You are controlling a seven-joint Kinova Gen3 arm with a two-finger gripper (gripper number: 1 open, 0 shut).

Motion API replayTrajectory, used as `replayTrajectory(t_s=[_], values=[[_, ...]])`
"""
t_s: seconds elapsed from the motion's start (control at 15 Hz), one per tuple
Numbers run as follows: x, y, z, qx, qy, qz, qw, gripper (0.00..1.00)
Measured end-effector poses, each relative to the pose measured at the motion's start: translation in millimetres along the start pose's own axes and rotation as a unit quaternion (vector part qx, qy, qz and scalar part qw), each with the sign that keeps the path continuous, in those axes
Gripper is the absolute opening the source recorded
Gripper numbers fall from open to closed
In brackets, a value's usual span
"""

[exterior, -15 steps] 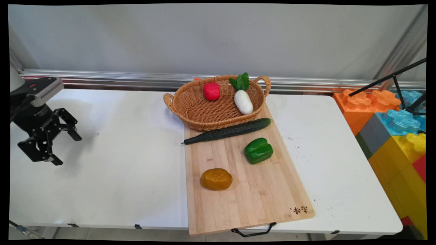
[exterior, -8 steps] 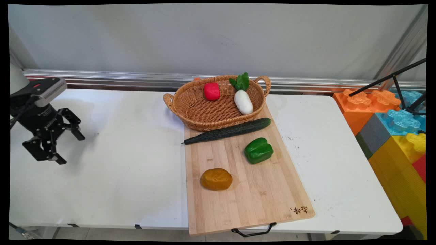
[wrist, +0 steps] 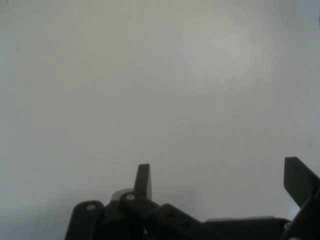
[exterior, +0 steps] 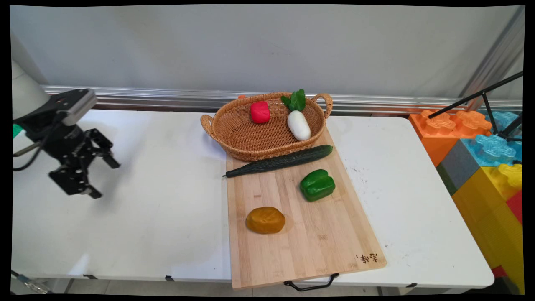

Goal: Pick up the potato from the cutting board

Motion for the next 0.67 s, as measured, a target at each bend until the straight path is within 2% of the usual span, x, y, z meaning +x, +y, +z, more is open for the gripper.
replayTrajectory(t_s=[0.13,0.4,0.67], values=[[18,5,2,0.005,0.01,-0.011,0.9999,1.0],[72,20,10,0.016,0.038,-0.038,0.9984,1.0],[140,37,21,0.023,0.069,-0.049,0.9962,1.0]])
